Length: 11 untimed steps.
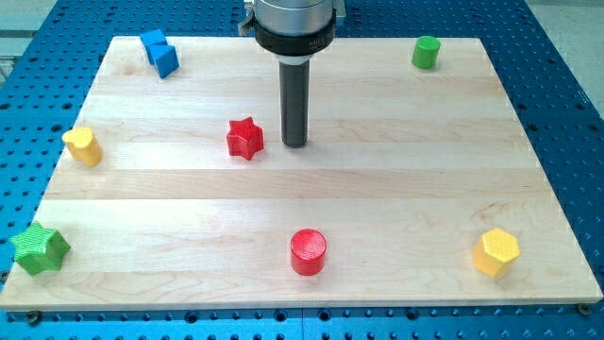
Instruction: Move red star towards red circle
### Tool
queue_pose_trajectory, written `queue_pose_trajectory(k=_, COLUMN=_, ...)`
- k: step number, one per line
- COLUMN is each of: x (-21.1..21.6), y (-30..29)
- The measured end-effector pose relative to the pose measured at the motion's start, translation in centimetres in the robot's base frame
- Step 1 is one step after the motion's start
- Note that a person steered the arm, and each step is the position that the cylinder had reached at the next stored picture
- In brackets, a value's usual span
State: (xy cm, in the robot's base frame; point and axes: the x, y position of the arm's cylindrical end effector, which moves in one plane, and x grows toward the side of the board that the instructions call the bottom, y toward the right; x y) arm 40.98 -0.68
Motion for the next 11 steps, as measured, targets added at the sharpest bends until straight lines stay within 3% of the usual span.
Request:
queue_pose_trajectory(k=4, x=0.0, y=-0.7)
queue_pose_trajectory(k=5, x=-2.3, y=-1.4)
queue_pose_trajectory(k=6, x=-2.8, y=-6.0)
queue_pose_trajectory(k=7, x=3.1, y=-6.8)
queue_pose_trajectory(k=8, x=6.2, y=-1.7)
queue_pose_trajectory(k=9, x=2.6, y=-2.3)
queue_pose_trajectory(k=10, x=-0.2, y=-6.4)
queue_pose_trajectory(k=11, x=3.4, y=-10.7)
